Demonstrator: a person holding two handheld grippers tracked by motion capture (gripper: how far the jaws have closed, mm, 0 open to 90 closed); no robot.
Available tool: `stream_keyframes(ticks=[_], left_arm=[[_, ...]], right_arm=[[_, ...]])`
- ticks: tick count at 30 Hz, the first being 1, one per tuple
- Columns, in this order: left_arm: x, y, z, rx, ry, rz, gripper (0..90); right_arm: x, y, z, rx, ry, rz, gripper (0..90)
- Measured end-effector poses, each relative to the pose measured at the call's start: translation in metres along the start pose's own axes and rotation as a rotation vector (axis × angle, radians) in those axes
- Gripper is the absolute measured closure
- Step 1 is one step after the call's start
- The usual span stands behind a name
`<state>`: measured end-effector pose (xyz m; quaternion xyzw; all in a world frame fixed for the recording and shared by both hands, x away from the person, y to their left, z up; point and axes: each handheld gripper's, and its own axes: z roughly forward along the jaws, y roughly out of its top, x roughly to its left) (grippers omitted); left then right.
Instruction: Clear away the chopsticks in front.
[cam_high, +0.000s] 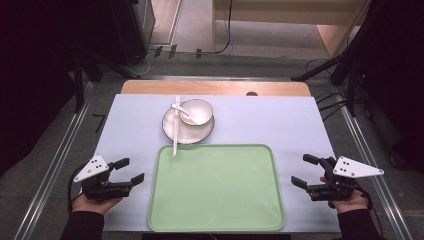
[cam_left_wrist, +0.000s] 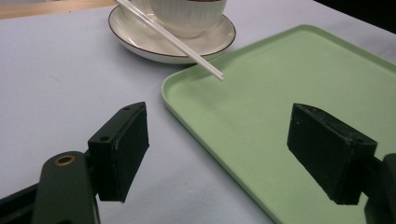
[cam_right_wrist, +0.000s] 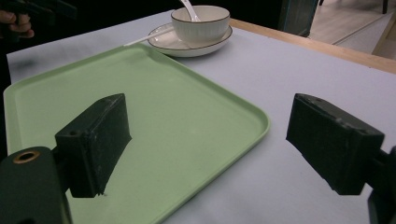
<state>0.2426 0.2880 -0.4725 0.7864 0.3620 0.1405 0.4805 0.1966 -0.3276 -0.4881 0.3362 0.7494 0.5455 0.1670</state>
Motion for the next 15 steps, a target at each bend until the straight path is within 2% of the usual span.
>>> stream_keyframes(ticks=[15], left_arm=[[0.0007,0.0013,-0.003,-0.024,0.007,0.0,21.1]], right_arm=[[-0.0001,0.0011,-0.0014,-0.025,0.005,0.004,13.6]])
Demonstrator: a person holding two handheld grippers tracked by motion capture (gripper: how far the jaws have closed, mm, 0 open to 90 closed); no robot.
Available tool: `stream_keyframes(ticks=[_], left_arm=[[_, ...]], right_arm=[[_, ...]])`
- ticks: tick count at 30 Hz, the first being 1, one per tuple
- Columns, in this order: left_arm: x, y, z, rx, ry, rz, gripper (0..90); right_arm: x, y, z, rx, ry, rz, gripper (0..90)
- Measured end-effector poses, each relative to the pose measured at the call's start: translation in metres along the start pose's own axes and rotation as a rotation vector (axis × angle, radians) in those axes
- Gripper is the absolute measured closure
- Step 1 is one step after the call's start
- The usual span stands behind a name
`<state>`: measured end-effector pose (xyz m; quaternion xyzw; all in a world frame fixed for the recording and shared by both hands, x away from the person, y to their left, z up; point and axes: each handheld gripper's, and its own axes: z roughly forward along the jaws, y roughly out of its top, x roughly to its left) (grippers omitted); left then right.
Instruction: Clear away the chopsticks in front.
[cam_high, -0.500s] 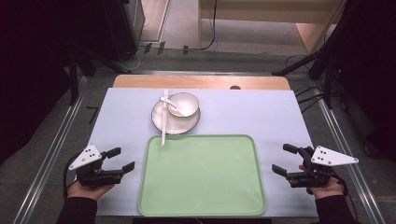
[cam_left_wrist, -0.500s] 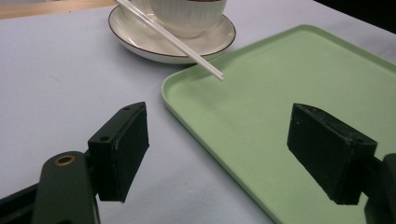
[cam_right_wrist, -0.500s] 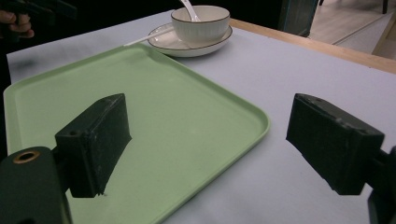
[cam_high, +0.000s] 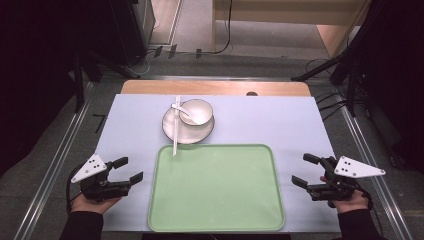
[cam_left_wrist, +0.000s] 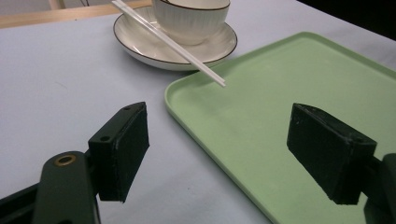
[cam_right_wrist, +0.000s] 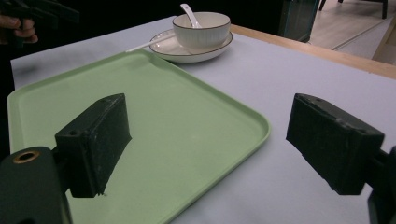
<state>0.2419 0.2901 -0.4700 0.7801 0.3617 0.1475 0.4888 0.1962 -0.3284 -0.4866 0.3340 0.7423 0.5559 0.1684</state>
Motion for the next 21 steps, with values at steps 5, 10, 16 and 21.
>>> stream_keyframes(ticks=[5,10,16,21], left_arm=[[0.0003,0.0001,0.0002,0.0,-0.002,-0.005,21.2],[0.001,0.0005,0.0,0.011,-0.003,-0.025,22.1],[0.0018,0.0021,0.0003,0.046,0.001,-0.058,24.4],[0.002,0.0026,-0.0006,0.042,0.011,-0.061,25.7]], right_arm=[[-0.0007,0.0003,-0.0014,-0.017,-0.001,0.0,13.6],[-0.0002,0.0003,-0.0007,-0.011,-0.001,0.002,13.6],[-0.0001,0.0,-0.0007,-0.005,-0.001,0.001,13.6],[-0.0002,-0.0006,0.0,0.007,-0.001,0.004,13.7]])
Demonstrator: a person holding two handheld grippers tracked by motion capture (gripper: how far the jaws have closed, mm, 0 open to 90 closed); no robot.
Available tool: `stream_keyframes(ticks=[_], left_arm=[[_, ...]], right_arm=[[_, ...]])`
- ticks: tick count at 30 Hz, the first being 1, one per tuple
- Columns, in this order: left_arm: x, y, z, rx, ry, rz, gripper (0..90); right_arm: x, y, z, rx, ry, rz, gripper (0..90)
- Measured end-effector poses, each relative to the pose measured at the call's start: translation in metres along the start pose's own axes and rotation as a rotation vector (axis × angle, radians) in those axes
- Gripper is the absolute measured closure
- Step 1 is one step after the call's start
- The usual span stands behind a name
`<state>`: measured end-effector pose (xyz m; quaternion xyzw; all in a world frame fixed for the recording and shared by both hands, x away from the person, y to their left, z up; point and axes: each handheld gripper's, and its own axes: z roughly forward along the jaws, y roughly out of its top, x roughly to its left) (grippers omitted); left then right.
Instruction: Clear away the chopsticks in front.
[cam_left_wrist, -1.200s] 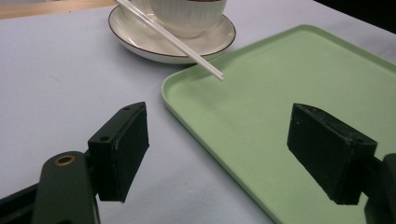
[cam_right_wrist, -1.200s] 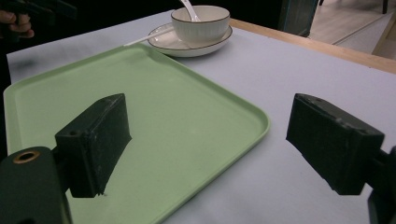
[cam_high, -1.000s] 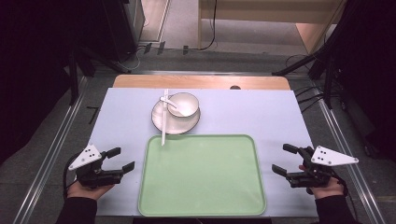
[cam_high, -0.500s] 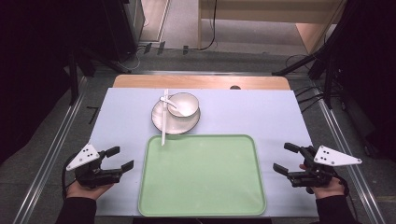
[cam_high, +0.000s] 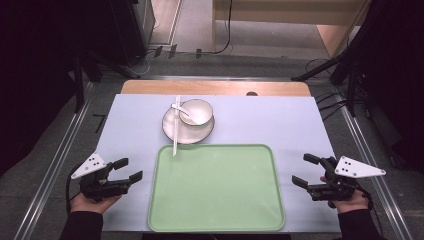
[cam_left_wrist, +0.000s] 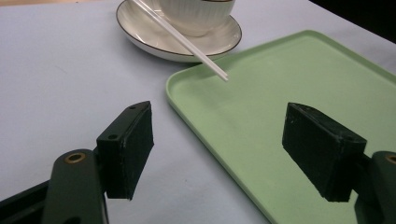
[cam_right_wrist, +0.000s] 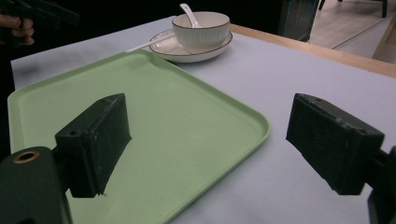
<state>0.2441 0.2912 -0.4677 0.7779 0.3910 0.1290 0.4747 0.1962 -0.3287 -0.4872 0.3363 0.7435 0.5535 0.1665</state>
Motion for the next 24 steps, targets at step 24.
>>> stream_keyframes(ticks=[24], left_arm=[[-0.003,0.023,0.011,0.112,0.065,-0.169,44.3]], right_arm=[[-0.001,-0.001,0.001,0.022,-0.016,0.004,13.7]])
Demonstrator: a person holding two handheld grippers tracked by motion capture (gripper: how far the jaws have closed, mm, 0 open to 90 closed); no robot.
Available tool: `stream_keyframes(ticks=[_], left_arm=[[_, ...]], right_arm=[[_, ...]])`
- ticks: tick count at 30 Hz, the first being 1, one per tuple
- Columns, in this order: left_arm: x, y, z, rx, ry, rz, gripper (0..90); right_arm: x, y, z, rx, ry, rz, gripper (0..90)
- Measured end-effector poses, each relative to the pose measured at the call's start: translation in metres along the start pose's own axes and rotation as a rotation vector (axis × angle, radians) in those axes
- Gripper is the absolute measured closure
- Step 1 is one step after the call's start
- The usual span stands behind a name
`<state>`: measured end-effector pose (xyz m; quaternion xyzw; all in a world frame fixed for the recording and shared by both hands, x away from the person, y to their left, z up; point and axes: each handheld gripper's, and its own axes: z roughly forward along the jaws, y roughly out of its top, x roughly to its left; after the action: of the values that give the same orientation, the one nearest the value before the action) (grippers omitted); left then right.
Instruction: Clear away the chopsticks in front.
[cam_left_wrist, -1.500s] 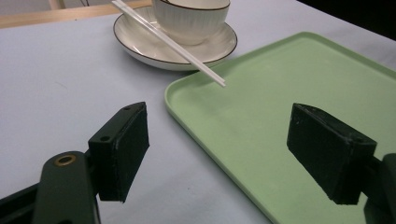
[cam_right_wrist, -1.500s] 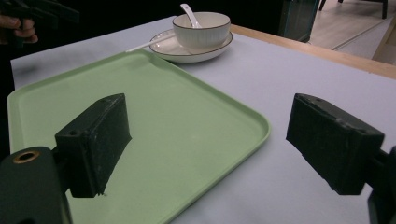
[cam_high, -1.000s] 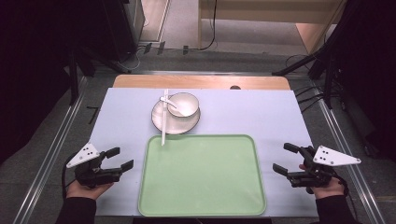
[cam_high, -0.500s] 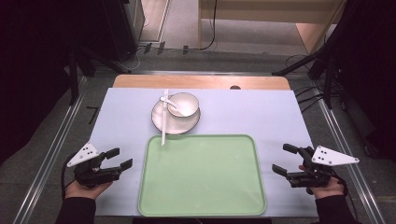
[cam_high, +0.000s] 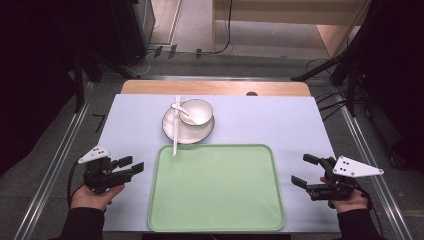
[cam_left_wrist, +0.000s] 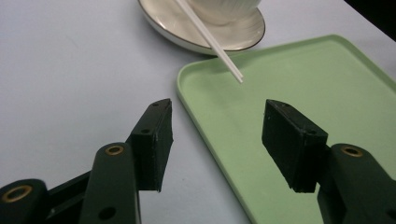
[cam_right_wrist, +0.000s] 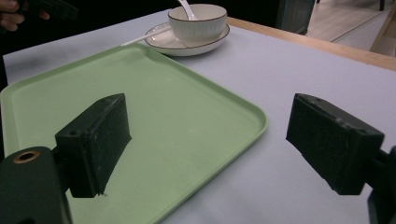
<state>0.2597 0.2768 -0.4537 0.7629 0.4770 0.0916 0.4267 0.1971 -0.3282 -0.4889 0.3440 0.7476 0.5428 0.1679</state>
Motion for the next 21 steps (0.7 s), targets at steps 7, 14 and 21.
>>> stream_keyframes(ticks=[7,14,21], left_arm=[[0.003,0.02,0.016,0.162,0.006,-0.117,37.0],[0.001,0.04,0.026,0.192,0.04,-0.092,33.9],[-0.002,0.061,0.043,0.184,0.025,-0.069,32.0]], right_arm=[[0.001,0.0,0.0,0.005,0.0,0.002,13.6],[0.001,-0.001,0.001,0.013,0.004,-0.003,13.7],[0.001,-0.001,0.002,0.015,0.005,-0.003,13.6]])
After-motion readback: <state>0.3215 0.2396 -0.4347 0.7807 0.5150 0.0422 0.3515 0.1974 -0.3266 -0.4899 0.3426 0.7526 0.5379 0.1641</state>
